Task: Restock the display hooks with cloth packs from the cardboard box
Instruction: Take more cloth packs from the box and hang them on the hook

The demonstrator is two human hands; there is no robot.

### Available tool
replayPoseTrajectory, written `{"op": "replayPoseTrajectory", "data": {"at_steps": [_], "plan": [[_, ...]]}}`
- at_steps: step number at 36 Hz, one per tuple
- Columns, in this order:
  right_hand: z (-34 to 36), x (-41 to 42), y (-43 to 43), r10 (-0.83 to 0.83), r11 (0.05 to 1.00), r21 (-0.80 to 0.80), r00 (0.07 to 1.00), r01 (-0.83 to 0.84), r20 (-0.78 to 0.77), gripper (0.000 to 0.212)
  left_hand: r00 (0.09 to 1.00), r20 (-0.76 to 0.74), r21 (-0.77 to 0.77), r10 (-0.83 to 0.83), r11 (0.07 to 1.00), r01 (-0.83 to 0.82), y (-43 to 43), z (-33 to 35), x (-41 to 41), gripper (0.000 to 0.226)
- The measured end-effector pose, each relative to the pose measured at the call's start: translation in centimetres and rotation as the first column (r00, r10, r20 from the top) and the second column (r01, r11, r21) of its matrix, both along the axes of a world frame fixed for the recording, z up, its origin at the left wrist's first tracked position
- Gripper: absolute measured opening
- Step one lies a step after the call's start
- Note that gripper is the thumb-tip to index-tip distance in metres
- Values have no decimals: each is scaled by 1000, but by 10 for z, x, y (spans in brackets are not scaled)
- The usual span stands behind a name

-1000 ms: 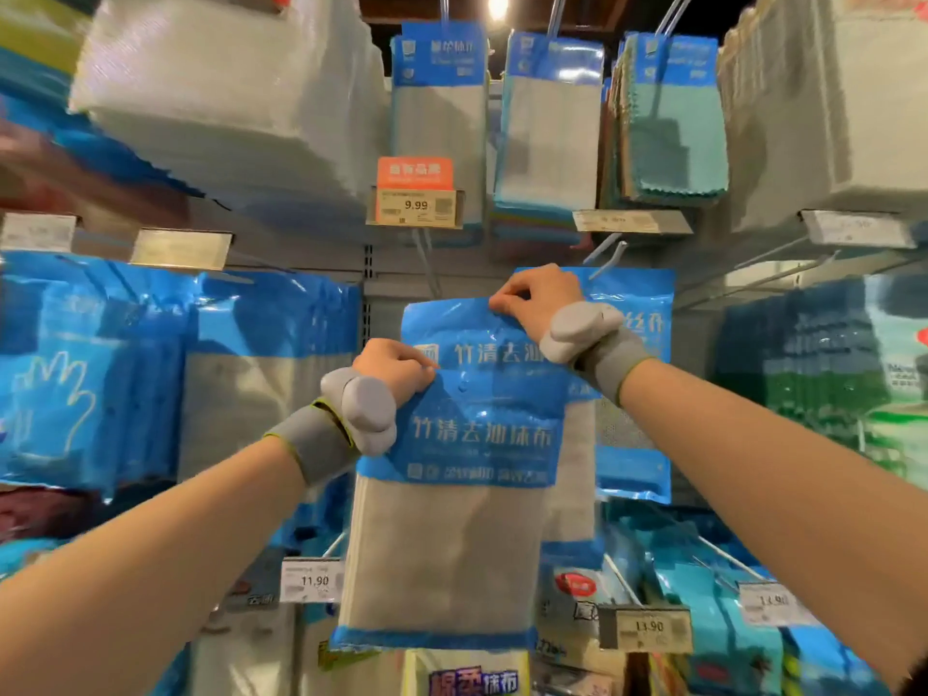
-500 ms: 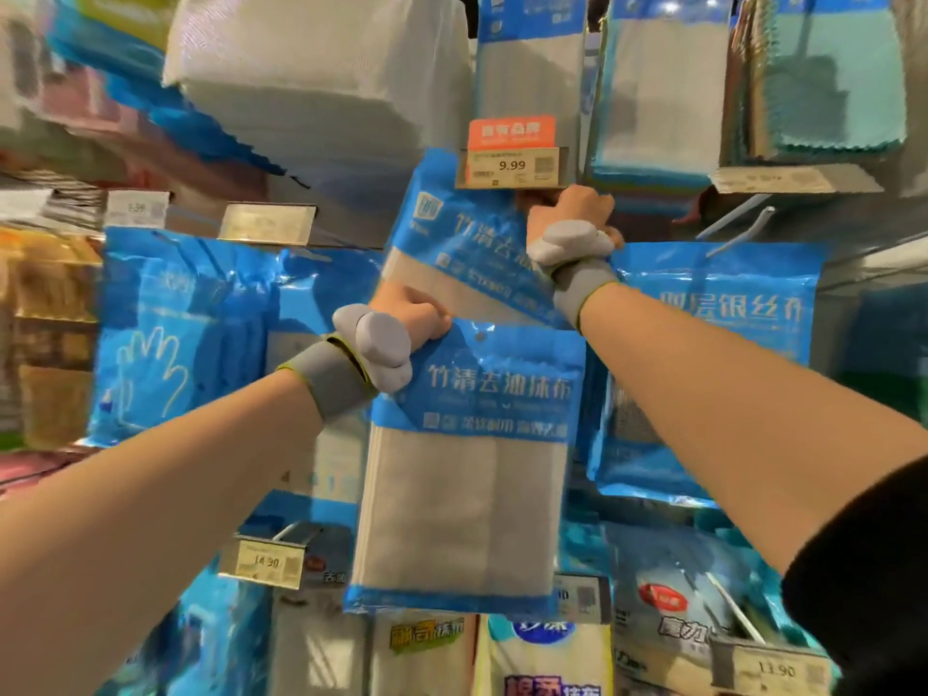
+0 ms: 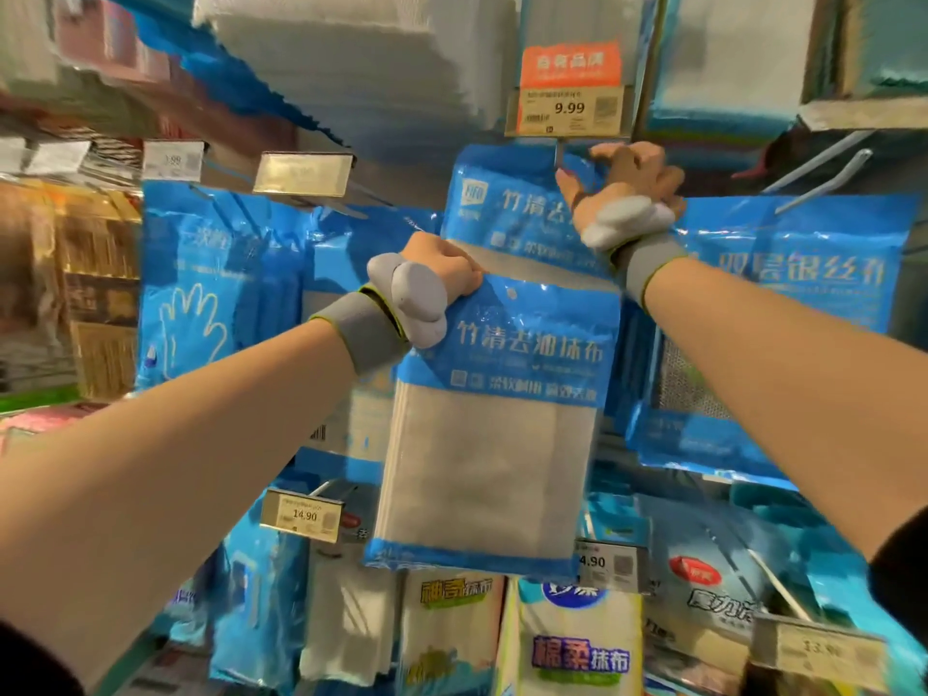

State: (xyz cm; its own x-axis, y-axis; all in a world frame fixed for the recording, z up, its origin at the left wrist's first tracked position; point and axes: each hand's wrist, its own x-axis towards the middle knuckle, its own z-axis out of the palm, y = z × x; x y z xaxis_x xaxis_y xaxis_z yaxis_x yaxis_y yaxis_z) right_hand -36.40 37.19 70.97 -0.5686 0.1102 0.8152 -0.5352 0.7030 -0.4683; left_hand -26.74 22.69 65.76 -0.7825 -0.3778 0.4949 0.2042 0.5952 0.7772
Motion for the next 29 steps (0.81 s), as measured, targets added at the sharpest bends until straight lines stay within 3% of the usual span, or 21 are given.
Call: {"op": "replayPoseTrajectory", "data": {"at_steps": [3,5,7,9,12,14,20,23,25,27,29], "plan": [[-22,3,4,-5,994,-113,998,12,57,74,1000,0,-9,14,1000,-14,-3,0,-4,20],[-38,-3,6,210,966,-187,965,-180,157,83,1000,1,7,10,1000,-10,-5,-4,-6,19],[-50,-12,10,378,904,-256,919,-341,112,87,1000,-1,7,12,1000,-12,-6,-5,-8,16],[-59,-18,15,454,861,-268,891,-432,22,80,1000,-4,-11,21,1000,-21,-6,-4,-11,14],[-68,-26,21,522,840,-181,853,-511,12,60,1000,-5,-8,22,1000,-22,-7,-5,-14,12],[-69,-31,25,513,856,-138,854,-499,92,50,1000,4,4,21,1000,-21,-5,-6,-17,17],[-53,-69,24,388,922,-138,880,-363,275,55,999,13,2,46,999,-46,-2,2,-27,23],[-44,-81,23,184,969,82,907,-231,379,62,999,-4,-9,47,999,-47,-2,6,-32,22],[-37,-83,24,148,958,161,889,-238,433,63,999,-12,-16,48,999,-48,0,10,-35,22],[-34,-83,25,211,939,151,862,-310,460,53,998,-22,-9,50,999,-51,1,12,-36,21],[-36,-80,24,258,936,95,843,-340,472,29,999,-23,-1,46,999,-46,1,12,-35,19]]}}
